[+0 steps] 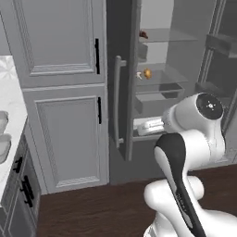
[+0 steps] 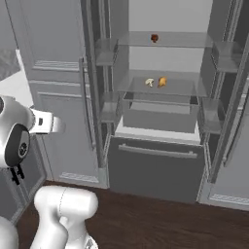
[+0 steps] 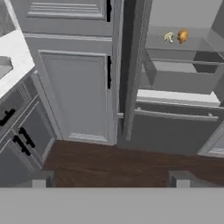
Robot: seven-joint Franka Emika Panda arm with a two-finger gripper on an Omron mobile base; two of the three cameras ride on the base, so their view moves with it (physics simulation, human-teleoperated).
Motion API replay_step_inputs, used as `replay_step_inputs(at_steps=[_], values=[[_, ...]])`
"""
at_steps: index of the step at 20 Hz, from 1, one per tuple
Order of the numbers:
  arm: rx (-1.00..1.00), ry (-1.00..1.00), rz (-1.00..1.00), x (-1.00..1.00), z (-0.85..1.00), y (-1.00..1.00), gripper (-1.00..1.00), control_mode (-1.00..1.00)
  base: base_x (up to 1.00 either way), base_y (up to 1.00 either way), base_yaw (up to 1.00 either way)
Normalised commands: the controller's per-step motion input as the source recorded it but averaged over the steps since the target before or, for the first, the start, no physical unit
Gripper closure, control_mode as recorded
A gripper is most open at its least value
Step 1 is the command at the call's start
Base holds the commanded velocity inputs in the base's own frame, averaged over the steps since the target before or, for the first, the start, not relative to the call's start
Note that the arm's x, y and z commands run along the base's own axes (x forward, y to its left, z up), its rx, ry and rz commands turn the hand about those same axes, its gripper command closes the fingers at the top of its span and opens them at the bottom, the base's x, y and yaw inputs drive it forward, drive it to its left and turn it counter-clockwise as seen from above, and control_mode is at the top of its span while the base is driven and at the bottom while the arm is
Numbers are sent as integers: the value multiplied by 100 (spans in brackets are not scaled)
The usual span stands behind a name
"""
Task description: Place one mushroom and one chicken drumstick in each tupperware on the nearby counter, to pack two identical lunches.
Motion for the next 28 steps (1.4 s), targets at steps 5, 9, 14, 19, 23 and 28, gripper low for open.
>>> replay_step_inputs(at_steps=[5,9,14,19,23,28], values=[[0,0,0,0,0,0,-100,100,0,-100,-40],[0,0,0,0,0,0,-100,100,38,-71,-4],[0,0,0,0,0,0,-100,100,99,-3,30],[0,0,0,0,0,0,-100,100,100,-8,29],[0,0,0,0,0,0,-100,100,88,-48,9],[0,0,0,0,0,0,-100,100,61,-5,0]])
